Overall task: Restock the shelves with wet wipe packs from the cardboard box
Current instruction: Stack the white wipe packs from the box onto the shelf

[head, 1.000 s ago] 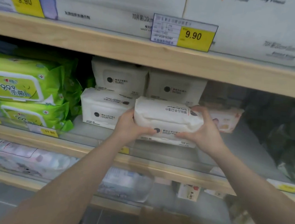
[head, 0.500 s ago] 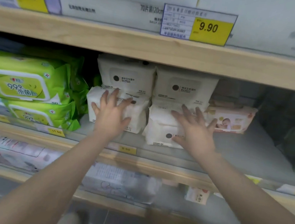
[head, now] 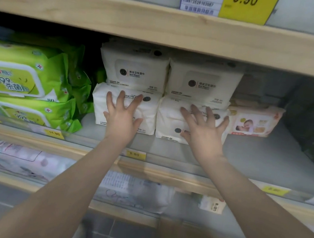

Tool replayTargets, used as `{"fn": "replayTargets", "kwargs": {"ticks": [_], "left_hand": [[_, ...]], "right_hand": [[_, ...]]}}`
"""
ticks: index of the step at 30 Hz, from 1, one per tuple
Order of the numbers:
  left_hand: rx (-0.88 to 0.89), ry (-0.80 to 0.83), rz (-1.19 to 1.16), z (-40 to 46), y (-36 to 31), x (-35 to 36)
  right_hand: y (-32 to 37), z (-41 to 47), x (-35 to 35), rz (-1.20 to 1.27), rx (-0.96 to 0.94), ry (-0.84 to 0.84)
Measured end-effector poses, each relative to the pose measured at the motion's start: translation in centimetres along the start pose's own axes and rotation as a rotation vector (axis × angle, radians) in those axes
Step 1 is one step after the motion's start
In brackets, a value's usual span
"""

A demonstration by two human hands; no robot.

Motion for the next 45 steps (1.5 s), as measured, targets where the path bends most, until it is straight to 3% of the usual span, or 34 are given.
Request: {"fn": "replayTargets", "kwargs": {"ticks": [6, 9, 13, 17, 23, 26, 32, 35, 40, 45], "left_hand": [[-0.036, 0.272, 0.113, 0.0, -0.2, -1.1], [-0.029, 0.246, 0.030, -1.0, -2.1, -4.8], [0.072, 0.168, -0.166, -5.4, -6.6, -9.3], [0.170, 0.209, -0.350, -13.8, -10.5, -10.9], [0.223, 0.424, -0.419, -27.3, -14.0, -9.4], [0.240, 0.557, -0.447, -33.1, -14.2, -8.9], [0.313, 0.769, -0.353, -41.7, -12.1, -7.8], [0.385, 0.887, -0.269, -44.6, -10.8, -7.0], [0.431, 0.859, -0.208, -46.0, -10.4, -5.9], [0.407, 0.868, -0.304, -45.3, -10.7, -6.3]], "right_hand": [[-0.3, 0.4, -0.2, 0.086, 0.052, 0.328], [-0.6, 0.0, -2.0, 0.261, 0.099, 0.499], [-0.5, -3.2, -6.3, 0.413, 0.063, 0.457], [-1.0, -11.5, -8.5, 0.441, 0.050, 0.495], [-3.1, -25.3, -10.3, 0.427, 0.110, 0.546], [-3.2, -31.9, -10.8, 0.535, 0.157, 0.590], [-0.1, -43.0, -9.2, 0.681, 0.137, 0.826], [1.9, -45.6, -8.1, 0.600, 0.056, 0.928], [4.6, -44.1, -5.5, 0.409, -0.096, 0.931], [5.7, -43.4, -5.5, 0.414, -0.102, 0.907]]}}
Point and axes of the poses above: each hand's wrist, its own z-axis towards the middle knuckle, its own x-axis out of the palm, y = z × x, the point moved 10 cm from there along z, towards the middle knuckle, and after that the axes turned 7 degrees about z, right-handed, at the moved point
